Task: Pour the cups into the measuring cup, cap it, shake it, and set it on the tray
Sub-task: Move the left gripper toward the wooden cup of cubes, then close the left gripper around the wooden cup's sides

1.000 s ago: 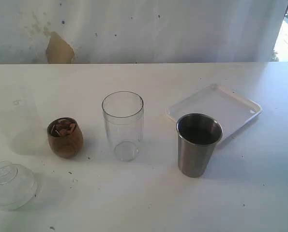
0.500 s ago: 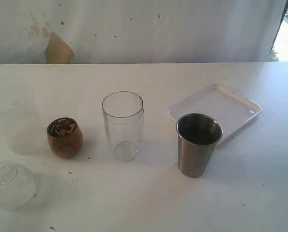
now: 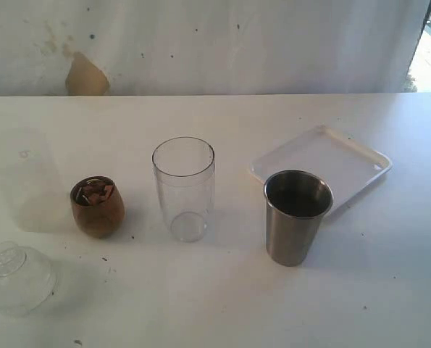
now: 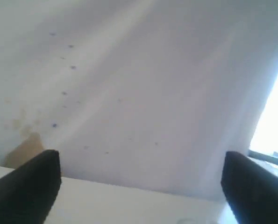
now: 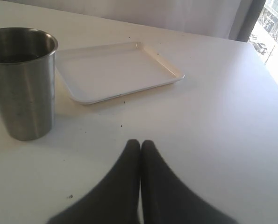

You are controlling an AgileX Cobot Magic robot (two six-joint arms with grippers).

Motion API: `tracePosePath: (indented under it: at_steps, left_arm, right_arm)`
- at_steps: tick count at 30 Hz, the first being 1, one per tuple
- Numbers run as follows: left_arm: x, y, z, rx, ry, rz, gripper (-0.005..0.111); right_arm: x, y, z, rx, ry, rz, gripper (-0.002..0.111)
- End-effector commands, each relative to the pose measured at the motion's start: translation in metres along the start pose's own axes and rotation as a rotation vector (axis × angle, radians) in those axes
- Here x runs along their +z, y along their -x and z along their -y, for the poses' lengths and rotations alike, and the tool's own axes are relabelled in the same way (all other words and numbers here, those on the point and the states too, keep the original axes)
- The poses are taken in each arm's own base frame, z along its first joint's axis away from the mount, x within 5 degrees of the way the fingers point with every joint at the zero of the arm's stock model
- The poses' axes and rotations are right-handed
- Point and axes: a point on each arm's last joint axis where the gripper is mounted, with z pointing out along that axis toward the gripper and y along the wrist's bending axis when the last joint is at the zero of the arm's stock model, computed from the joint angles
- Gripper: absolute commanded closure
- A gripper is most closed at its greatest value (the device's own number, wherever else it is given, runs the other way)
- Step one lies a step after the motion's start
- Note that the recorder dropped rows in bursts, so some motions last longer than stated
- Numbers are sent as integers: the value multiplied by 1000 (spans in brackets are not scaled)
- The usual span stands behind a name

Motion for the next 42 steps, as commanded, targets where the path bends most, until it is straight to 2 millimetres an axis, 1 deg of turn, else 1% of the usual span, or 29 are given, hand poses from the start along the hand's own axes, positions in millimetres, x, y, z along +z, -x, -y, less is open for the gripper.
tracePosePath:
  at_steps: [1,2,5,8,10,11,14,15,16,20,24,26,27,30,34,38,42]
  left_arm:
    - [18,-19,4,50,-122,-167,18]
    - [23,-26,1,81,-123,-229,18]
    - [36,-48,0,154,-239,-350,18]
    - [47,-73,-9,110,-259,-479,18]
    - [51,-85,-13,102,-289,-525,18]
    - [53,-89,-14,108,-300,-532,18]
    - [66,-99,-18,98,-311,-580,18]
    - [75,-103,-16,107,-331,-600,18]
    - [85,-111,-13,136,-360,-644,18]
    - [107,-129,-15,191,-301,-746,18]
    - [117,-136,-16,223,-303,-776,18]
    - [119,-135,-19,234,-261,-763,18]
    - [120,-135,-22,253,-231,-757,18]
    - [120,-135,-23,291,-240,-748,18]
    - [122,-138,-25,292,-232,-744,18]
    - [125,-150,-30,276,-222,-789,18]
    - [124,-164,-35,281,-227,-811,18]
  right_arm:
    - [0,-1,0,-4,-7,10,108]
    - [0,-1,0,-4,-7,10,108]
    - [0,-1,0,-4,-7,10,108]
    - [0,-1,0,-4,-7,10,108]
    - [0,-1,0,-4,-7,10,108]
    - [0,-1,0,-4,-7,10,108]
    - [0,-1,0,-4,-7,10,108]
    - [0,-1,0,-4,-7,10,108]
    - [0,-1,0,-4,-7,10,108]
    - [0,-1,0,-4,-7,10,108]
    - [0,-1,0,-4,-7,10,108]
    - [0,-1,0,-4,-7,10,108]
    - [0,-1,0,-4,-7,10,108]
    - [0,-1,0,-4,-7,10,108]
    - [0,-1,0,-4,-7,10,108]
    - [0,-1,0,-4,-7,10,108]
    - [0,-1,0,-4,-7,10,108]
